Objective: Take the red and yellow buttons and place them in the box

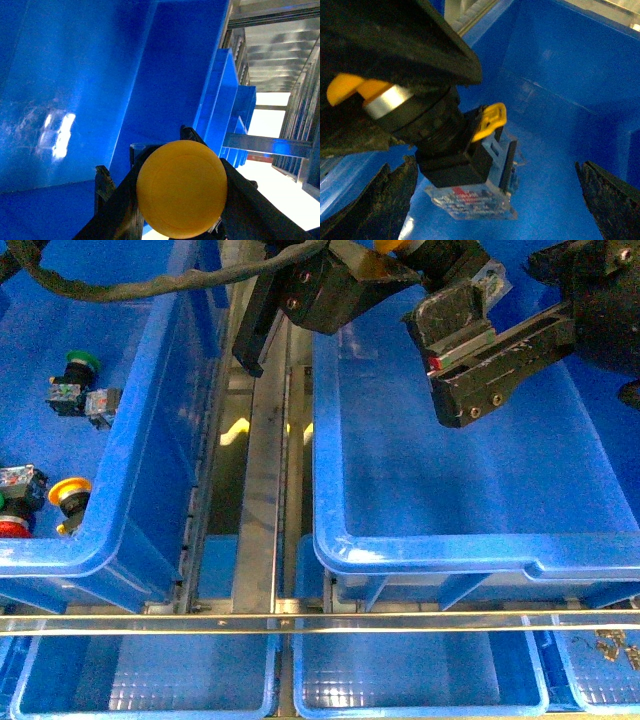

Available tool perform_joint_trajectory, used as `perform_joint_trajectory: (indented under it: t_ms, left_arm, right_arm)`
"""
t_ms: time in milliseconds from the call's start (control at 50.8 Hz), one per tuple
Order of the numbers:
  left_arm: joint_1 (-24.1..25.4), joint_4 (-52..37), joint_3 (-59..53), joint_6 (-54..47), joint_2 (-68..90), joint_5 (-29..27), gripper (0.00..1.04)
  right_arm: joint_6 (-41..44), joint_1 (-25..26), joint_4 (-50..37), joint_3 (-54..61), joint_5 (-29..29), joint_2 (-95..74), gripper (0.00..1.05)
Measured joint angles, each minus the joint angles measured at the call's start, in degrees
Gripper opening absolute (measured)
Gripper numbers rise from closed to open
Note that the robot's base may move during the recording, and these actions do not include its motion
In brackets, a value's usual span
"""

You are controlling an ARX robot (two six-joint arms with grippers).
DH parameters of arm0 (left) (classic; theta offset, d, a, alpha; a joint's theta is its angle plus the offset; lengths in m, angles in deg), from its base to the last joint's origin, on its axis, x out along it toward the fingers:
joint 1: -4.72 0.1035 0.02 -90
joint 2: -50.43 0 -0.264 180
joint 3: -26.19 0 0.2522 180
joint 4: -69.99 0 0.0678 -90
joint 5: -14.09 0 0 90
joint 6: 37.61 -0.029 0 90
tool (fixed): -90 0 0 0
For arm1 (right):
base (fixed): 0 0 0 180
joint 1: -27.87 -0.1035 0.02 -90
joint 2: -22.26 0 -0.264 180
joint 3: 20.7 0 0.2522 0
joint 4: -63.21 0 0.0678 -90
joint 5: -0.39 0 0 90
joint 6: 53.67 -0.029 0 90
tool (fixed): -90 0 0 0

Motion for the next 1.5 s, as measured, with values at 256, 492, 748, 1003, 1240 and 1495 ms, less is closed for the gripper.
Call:
perform_joint_trajectory:
  t_ms: [256,492,748,1003,1240,1495]
  left_arm:
    - [0.4,-0.4,0.1,0.1,0.2,-0.1,0.33]
    - [0.6,-0.6,0.2,0.1,0.2,0.1,0.33]
    - [0.6,-0.6,0.5,0.0,0.5,-0.1,0.33]
    - [0.6,-0.3,0.6,-2.5,0.6,-2.4,0.64]
    - [1.3,-5.5,0.6,-3.0,0.5,-1.4,0.98]
    - [2.8,-7.0,-1.5,-3.1,-3.7,-2.4,0.97]
  right_arm:
    - [0.6,-0.4,0.0,-3.1,0.2,-1.4,0.79]
    - [0.4,-0.4,0.0,-3.1,-0.9,-1.4,0.47]
    - [0.4,-0.4,0.0,-2.9,-0.8,-1.4,0.44]
    - [0.3,-0.4,-0.2,-2.6,0.6,-1.4,0.44]
    - [0.3,-0.5,-0.2,-2.3,0.5,-1.4,0.43]
    - [0.3,-0.5,-0.2,-1.5,0.4,-1.4,0.43]
